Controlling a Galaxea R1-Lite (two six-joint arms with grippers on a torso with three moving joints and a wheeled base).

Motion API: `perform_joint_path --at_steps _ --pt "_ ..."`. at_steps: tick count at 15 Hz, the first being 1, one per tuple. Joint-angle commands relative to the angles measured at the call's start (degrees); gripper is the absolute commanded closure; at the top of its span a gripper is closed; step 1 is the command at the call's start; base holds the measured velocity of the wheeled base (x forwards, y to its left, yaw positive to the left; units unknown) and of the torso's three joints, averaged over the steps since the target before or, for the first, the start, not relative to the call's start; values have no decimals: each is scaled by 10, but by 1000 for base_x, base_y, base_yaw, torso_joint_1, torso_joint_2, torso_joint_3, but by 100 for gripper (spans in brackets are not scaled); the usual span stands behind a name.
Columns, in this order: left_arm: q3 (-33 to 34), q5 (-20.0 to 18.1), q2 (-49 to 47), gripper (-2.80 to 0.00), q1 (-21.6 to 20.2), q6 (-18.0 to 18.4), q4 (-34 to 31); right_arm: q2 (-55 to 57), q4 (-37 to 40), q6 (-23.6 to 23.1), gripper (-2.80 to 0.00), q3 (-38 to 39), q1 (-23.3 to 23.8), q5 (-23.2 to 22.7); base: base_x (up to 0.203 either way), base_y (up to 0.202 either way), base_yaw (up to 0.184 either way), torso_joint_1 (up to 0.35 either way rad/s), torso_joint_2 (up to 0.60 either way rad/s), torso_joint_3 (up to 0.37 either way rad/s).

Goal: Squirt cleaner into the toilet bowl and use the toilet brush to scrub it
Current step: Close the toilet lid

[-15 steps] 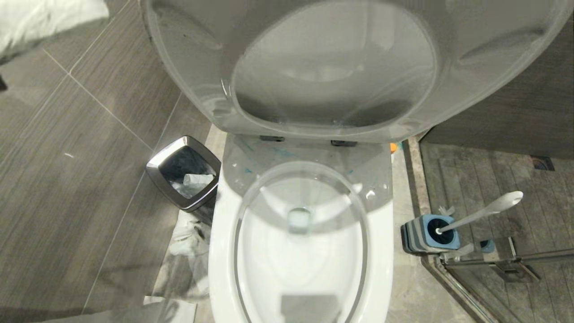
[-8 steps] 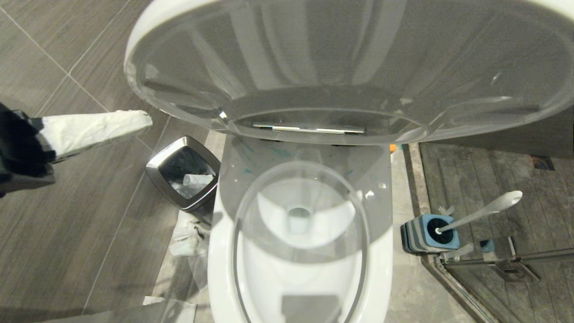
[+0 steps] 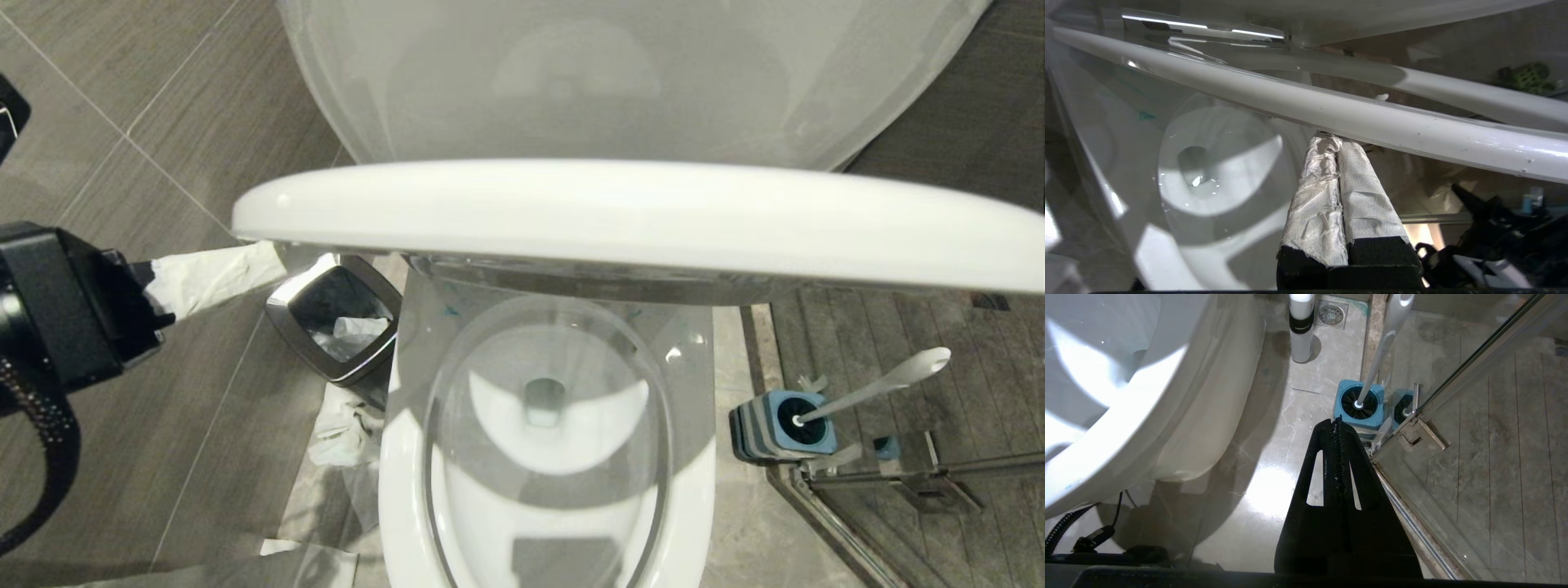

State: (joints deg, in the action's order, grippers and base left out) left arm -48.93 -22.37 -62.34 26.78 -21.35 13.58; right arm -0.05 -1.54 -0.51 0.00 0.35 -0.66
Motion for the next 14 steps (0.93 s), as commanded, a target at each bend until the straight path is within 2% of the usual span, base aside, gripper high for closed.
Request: perform_joint_path --at_steps 1,2,14 --pt "3 -3 -9 0 -1 30 -1 0 0 0 0 7 0 0 0 0 0 12 -2 99" --pt "3 -4 -15 0 -1 42 0 0 0 0 0 7 0 0 0 0 0 7 1 142" --pt "1 -1 -10 0 -5 42 2 0 0 0 0 7 0 0 0 0 0 4 2 199"
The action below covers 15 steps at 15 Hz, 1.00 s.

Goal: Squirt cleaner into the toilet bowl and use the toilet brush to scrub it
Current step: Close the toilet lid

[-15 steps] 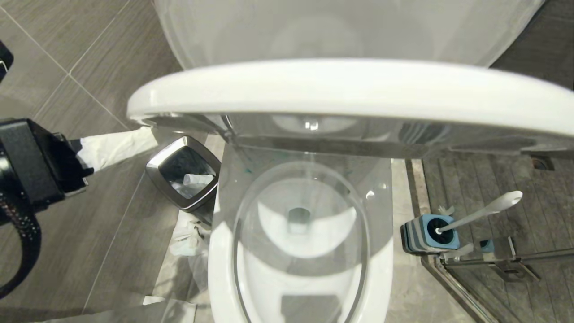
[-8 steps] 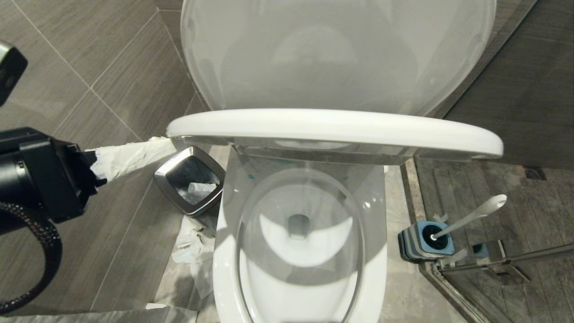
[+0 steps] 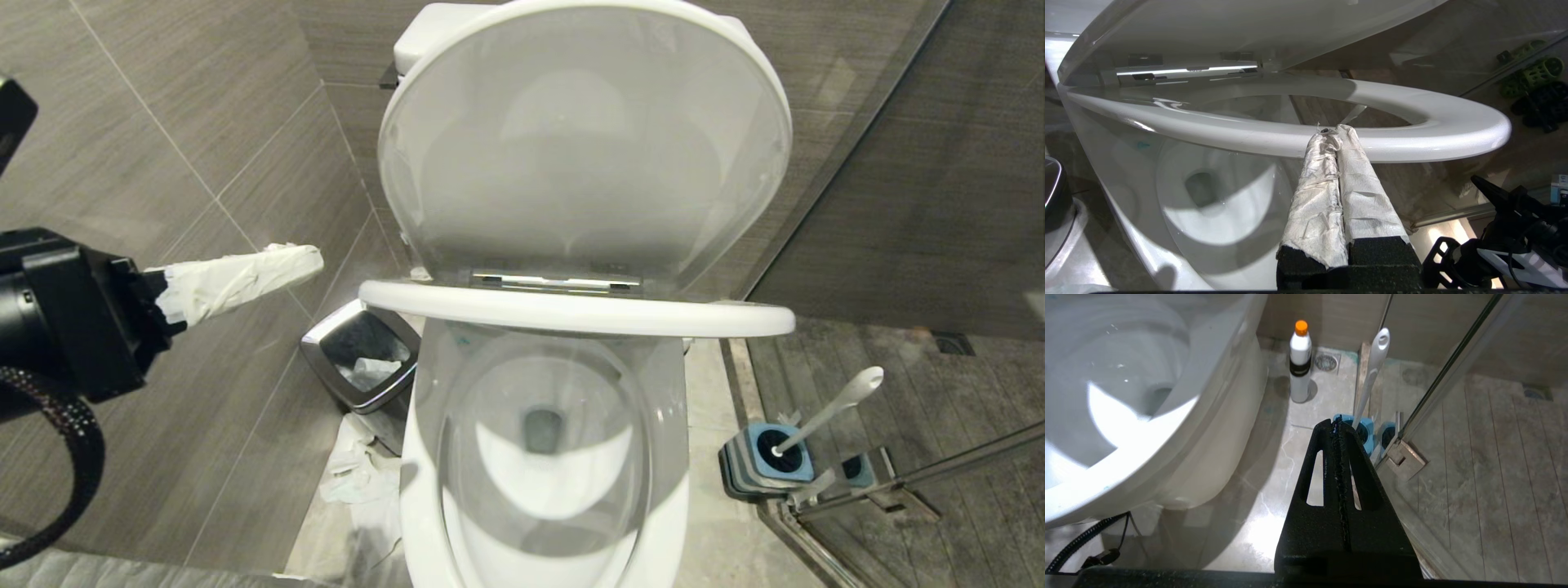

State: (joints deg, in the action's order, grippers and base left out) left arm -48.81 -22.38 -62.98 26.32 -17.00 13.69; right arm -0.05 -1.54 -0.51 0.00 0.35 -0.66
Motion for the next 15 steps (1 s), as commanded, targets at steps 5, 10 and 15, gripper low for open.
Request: perform_joint_path --at_steps 5,10,15 --pt "-1 -1 -5 0 -16 -1 1 0 0 0 0 7 0 0 0 0 0 1 2 204" --pt "0 2 -38 0 -18 9 24 0 0 0 0 7 0 0 0 0 0 2 1 190" --pt "41 2 -66 0 -17 7 121 0 0 0 0 7 0 0 0 0 0 2 -1 35"
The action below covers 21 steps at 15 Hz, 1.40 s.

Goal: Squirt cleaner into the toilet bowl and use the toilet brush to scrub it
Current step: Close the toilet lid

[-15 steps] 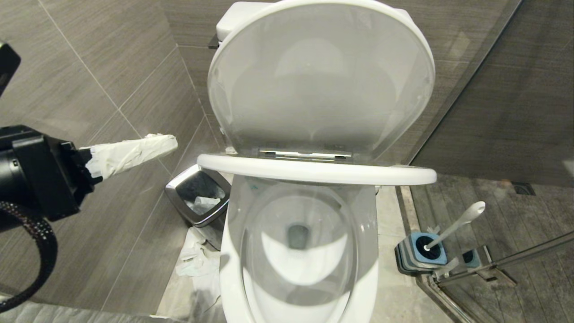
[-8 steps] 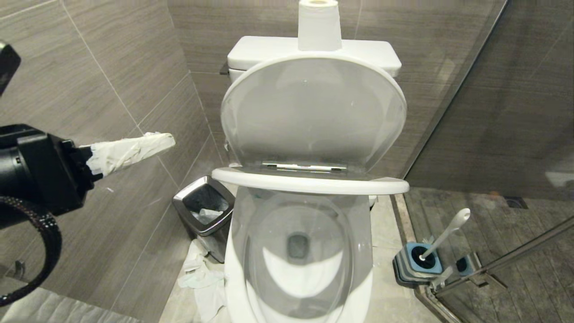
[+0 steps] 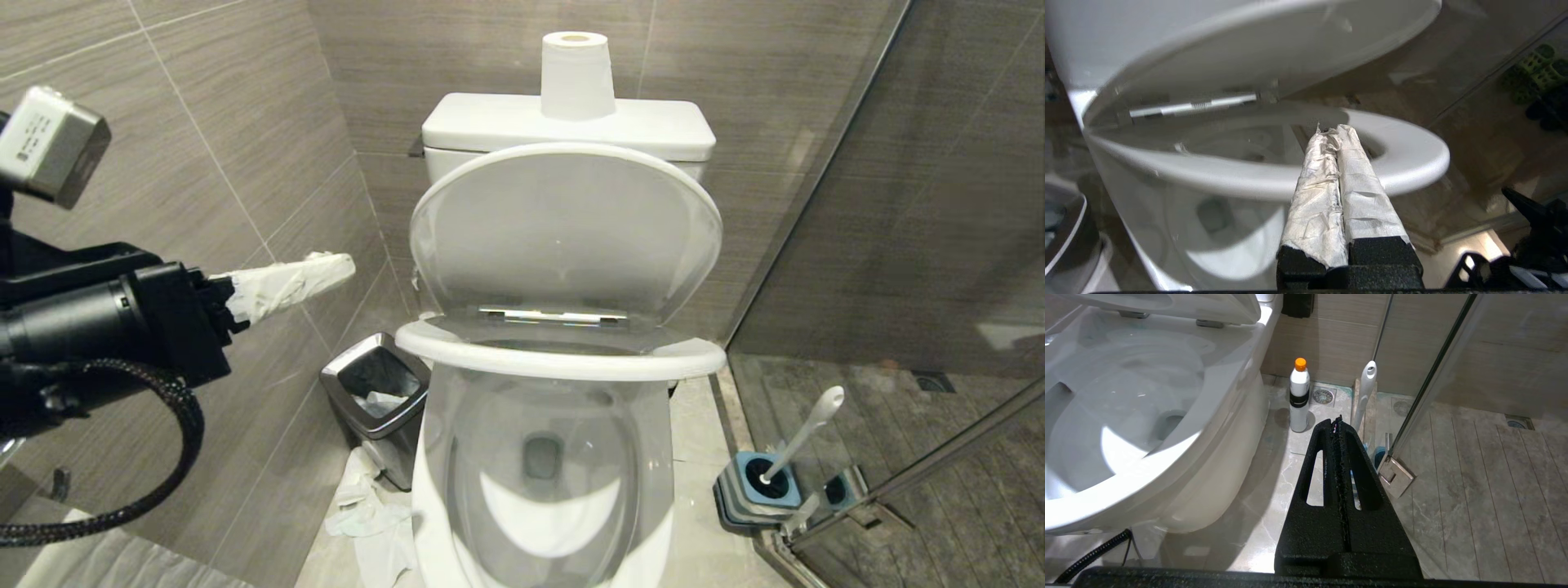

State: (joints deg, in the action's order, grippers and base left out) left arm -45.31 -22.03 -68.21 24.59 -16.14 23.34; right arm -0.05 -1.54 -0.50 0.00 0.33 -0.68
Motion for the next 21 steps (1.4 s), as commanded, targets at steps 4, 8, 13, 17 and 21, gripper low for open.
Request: perform_joint_path --at_steps 4,8,13,17,21 --pt "-89 70 -45 0 -25 3 42 0 0 0 0 7 0 0 0 0 0 0 0 0" --pt "-286 96 -74 0 -54 39 -166 0 0 0 0 7 0 0 0 0 0 0 0 0" --pt "-485 139 -164 0 -33 97 -417 0 0 0 0 7 0 0 0 0 0 0 0 0" --pt "-503 222 -214 0 57 167 -442 0 0 0 0 7 0 0 0 0 0 0 0 0" --pt "-562 273 -276 0 90 174 -441 0 0 0 0 7 0 0 0 0 0 0 0 0"
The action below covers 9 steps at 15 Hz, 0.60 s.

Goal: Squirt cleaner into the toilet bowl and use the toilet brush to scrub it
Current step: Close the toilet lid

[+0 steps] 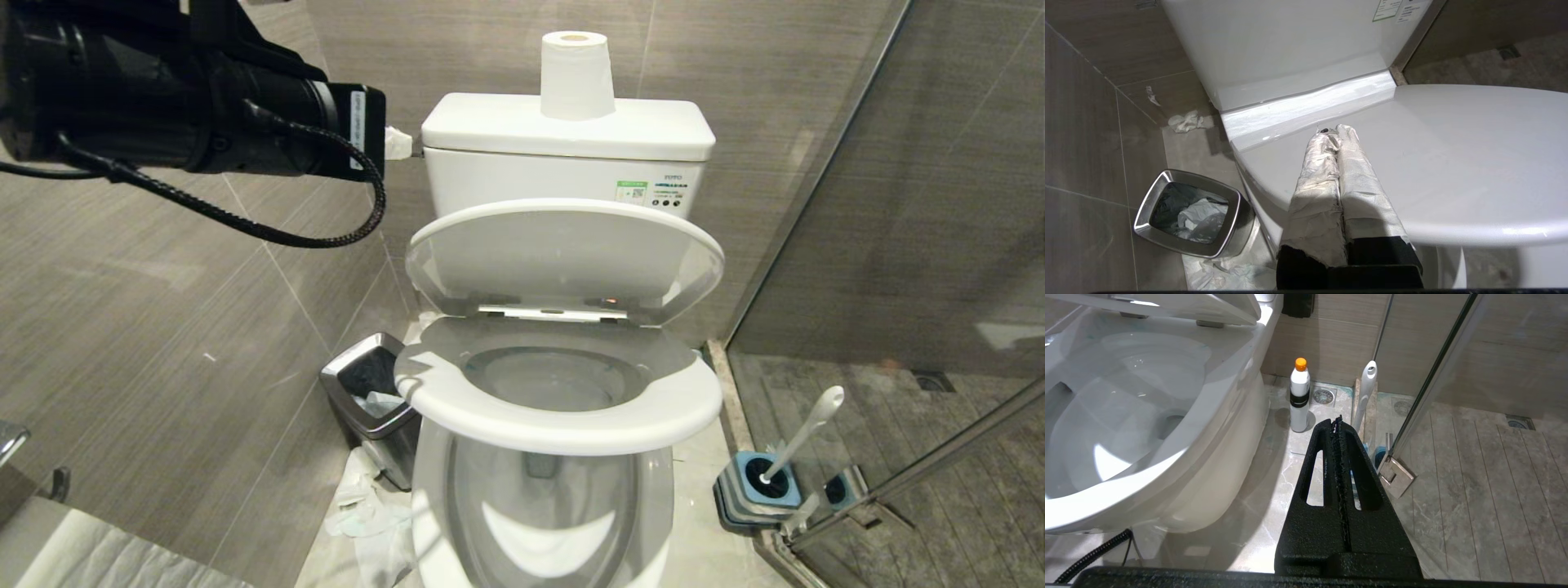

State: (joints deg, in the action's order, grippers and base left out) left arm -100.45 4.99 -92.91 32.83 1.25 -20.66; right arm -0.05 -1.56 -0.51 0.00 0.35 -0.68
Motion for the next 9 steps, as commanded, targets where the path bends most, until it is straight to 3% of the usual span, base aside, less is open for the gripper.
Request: perform_joint_path --at_steps 1,5,9 --pt "-10 5 -34 0 16 0 -5 0 0 0 0 7 0 0 0 0 0 0 0 0" --pt "31 11 -25 0 62 -7 -72 0 0 0 0 7 0 0 0 0 0 0 0 0" --pt "113 11 -1 0 84 -12 -84 0 0 0 0 6 0 0 0 0 0 0 0 0"
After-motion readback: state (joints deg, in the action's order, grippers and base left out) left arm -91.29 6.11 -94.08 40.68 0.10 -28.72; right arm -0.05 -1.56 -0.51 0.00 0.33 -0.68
